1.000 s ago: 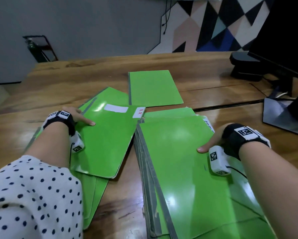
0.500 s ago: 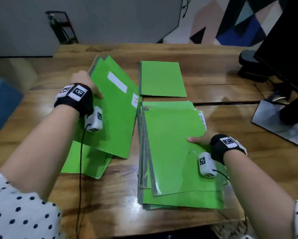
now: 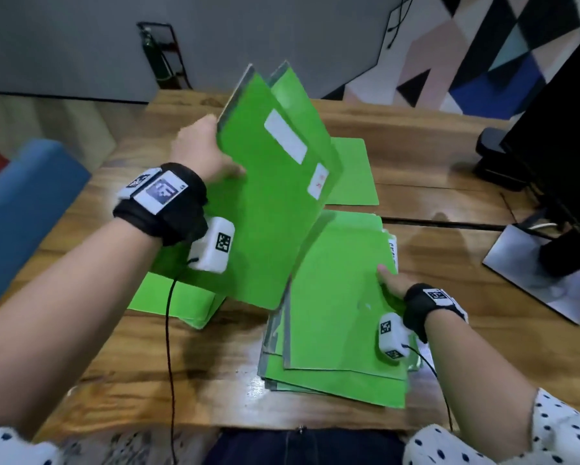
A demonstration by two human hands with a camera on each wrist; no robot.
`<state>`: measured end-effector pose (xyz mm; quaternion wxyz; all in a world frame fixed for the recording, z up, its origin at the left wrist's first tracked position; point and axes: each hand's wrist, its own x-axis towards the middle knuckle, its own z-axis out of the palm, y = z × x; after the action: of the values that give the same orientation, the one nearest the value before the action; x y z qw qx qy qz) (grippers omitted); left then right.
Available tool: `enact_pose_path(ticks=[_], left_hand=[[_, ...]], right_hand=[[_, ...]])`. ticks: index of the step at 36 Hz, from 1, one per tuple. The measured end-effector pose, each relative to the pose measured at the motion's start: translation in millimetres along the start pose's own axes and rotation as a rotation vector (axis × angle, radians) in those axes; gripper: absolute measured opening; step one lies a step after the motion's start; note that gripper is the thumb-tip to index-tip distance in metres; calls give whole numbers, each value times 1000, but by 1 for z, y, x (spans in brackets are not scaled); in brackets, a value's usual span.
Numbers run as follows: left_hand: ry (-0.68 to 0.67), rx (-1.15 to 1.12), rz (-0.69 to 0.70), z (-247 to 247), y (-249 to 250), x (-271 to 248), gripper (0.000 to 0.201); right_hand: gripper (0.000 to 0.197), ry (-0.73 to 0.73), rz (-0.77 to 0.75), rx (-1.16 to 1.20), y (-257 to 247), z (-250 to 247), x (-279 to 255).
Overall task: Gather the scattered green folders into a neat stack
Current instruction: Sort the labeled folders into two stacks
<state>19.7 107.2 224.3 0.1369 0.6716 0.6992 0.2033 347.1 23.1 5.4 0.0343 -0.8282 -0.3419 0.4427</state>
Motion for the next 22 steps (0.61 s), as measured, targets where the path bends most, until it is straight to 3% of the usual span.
enact_pose_path(ticks=[2,5,9,12,22], left_hand=[[-76,-202,-87,13,-6,-2,67],[-238,-364,-213,53,-24,-23,60],[-439,-185,-315,117,-47,-70,57],[-547,-75,-408,149,-63,-94,71],[-392,-202,-412,151,-59,-59,68]], right_hand=[[79,0,-17,4,-4,-3,-5],[79,-5,-36,37,-2,-5,-2],[80,-20,-43,122,4,-5,4],[80,-55,-25,154,5,-4,5],[82,-23,-60,30,2,1,13]])
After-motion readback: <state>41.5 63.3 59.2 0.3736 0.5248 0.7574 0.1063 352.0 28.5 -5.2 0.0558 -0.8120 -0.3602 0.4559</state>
